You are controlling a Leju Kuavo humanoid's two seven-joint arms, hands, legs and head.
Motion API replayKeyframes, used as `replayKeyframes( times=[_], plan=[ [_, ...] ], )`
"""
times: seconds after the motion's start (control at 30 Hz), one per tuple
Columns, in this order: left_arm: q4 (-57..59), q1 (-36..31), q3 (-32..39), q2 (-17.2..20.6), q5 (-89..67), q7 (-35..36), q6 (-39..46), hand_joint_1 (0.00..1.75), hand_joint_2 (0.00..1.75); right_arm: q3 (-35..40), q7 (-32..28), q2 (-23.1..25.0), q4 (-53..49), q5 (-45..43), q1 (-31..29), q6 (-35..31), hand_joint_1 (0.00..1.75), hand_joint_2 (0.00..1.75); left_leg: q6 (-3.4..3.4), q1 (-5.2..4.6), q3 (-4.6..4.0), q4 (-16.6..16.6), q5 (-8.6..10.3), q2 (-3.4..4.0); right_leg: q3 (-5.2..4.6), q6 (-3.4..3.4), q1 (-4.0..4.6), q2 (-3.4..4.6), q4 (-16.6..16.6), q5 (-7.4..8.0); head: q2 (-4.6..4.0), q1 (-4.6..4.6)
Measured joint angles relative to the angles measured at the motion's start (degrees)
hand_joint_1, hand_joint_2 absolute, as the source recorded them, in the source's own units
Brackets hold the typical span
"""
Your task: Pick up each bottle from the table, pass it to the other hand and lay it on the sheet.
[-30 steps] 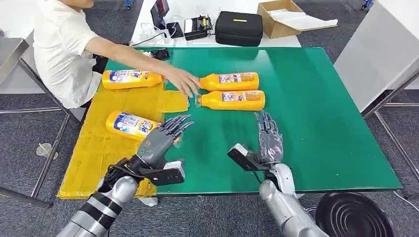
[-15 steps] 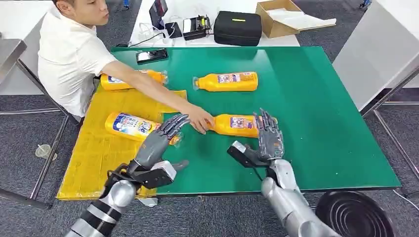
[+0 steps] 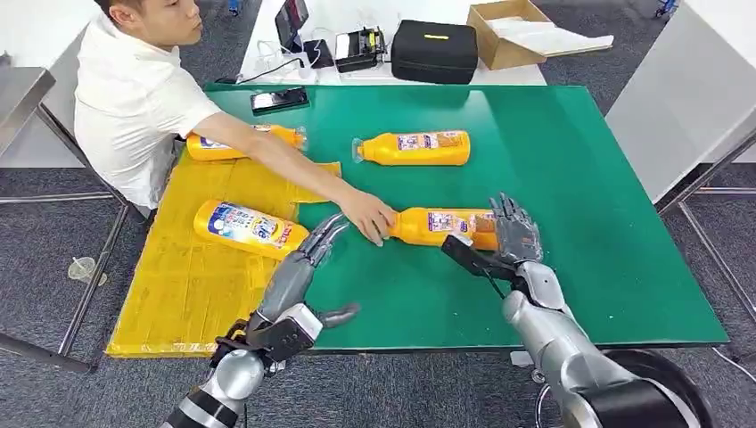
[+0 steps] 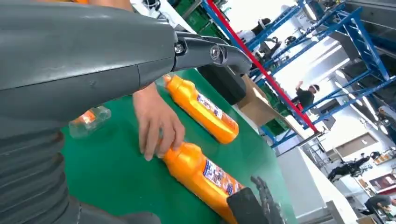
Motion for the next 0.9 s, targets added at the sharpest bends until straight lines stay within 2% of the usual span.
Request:
replayKeyframes(
  times=[0.13, 0.3, 0.33, 0.37, 0.57, 0.63, 0.67, 0.9],
  plan=[
    [0.02, -0.02, -0.26, 0.00, 0.09, 0.13, 0.39, 0.00, 1.75, 0.41, 1.53, -0.04, 1.31, 0.98, -1.45, 4.38, 0.00, 1.75, 0.00, -0.01, 0.01, 0.00, 0.00, 0.02, 0.00, 0.00, -0.02, 0.01, -0.01, 0.00, 0.00, 0.00],
    [0.02, -0.02, -0.72, 0.02, 0.17, 0.11, 0.55, 0.00, 1.75, 0.50, 0.56, -0.13, 2.14, 0.83, -2.46, 6.55, 0.00, 1.75, 0.00, -0.01, 0.01, 0.00, 0.00, 0.01, 0.01, 0.00, -0.01, 0.00, -0.01, 0.01, 0.00, 0.00],
    [0.02, -0.03, -0.74, 0.02, 0.28, -0.02, 0.55, 0.00, 1.75, 0.50, -0.15, -0.13, 2.27, 0.44, -2.61, 7.33, 0.07, 1.75, 0.01, -0.01, 0.01, 0.00, 0.00, 0.02, 0.01, 0.00, 0.00, 0.00, -0.01, 0.01, 0.00, 0.00],
    [0.02, -0.07, -0.76, 0.00, 0.43, -0.20, 0.55, 0.00, 1.75, 0.50, -0.70, -0.13, 2.42, -0.04, -2.79, 8.16, 1.22, 1.75, 0.01, -0.01, 0.02, 0.00, 0.00, 0.02, 0.01, 0.00, 0.00, 0.01, 0.00, 0.01, 0.00, 0.00],
    [0.02, -0.20, -1.18, -0.02, 0.68, -1.09, 0.57, 0.00, 1.75, 0.50, -2.80, -0.13, 3.10, -1.16, -3.24, 10.51, 1.22, 1.75, 0.00, 0.00, 0.04, 0.00, 0.00, 0.02, 0.01, 0.00, 0.01, 0.01, 0.00, 0.00, 0.00, 0.00],
    [0.02, -0.22, -1.25, -0.02, 0.70, -1.16, 0.57, 0.00, 1.75, 0.50, -3.00, -0.13, 3.21, -1.18, -3.49, 10.57, 1.71, 1.75, 0.00, 0.00, 0.04, 0.00, 0.00, 0.03, 0.01, 0.00, 0.01, 0.01, -0.01, 0.00, 0.00, 0.00],
    [0.02, -0.24, -1.29, -0.02, 0.70, -1.18, 0.57, 0.00, 1.75, 0.50, -3.06, -0.13, 3.28, -1.18, -3.60, 10.59, 1.75, 1.75, 0.00, 0.00, 0.04, 0.00, 0.00, 0.03, 0.02, 0.00, 0.01, 0.01, -0.01, 0.00, 0.00, 0.00],
    [0.04, -0.30, -1.60, -0.11, 1.46, -1.62, 0.70, 0.00, 1.75, 0.55, -5.09, -0.11, 3.67, -1.88, -4.12, 11.05, 1.75, 1.75, 0.01, 0.00, 0.06, 0.00, 0.00, 0.03, 0.04, 0.00, 0.00, 0.01, -0.01, 0.01, 0.00, 0.00]
  ],
)
